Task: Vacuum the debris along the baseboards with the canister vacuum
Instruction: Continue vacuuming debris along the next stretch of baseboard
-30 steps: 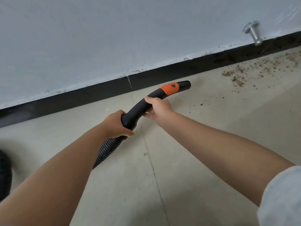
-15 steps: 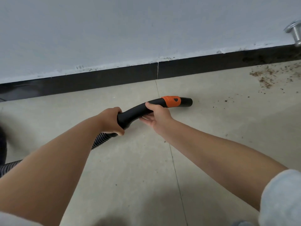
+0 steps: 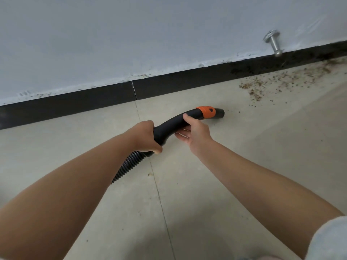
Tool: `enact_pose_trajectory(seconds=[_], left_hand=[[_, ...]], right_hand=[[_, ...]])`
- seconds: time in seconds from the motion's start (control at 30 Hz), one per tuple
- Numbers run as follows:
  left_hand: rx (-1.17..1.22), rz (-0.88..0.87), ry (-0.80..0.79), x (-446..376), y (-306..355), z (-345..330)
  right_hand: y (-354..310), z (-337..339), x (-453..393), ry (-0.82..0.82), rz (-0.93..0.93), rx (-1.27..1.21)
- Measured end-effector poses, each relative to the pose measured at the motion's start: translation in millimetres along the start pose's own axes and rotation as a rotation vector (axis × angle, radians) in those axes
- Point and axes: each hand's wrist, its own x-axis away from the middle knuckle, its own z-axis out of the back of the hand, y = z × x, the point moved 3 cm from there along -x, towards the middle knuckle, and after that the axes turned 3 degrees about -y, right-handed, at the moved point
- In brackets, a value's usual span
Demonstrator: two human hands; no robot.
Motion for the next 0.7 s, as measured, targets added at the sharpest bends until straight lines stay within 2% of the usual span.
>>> enact_pose_trajectory(seconds=[0.23, 0.43, 0.7], left_hand=[[0.023, -0.049, 0.01, -27.7, 72.6, -22.7], [0.083, -0.088, 0.018, -45.9, 116.0, -40.7], [0.163, -0.114, 0.042, -44.4, 101.7, -42.2]], right_hand=[[-42.2, 55.6, -12.2, 0.102, 0.064, -0.05], [-69.9, 90.3, -21.7, 0.068, 0.088, -0.113], [-74.4, 79.7, -24.7, 0.019, 0.113, -0.122]])
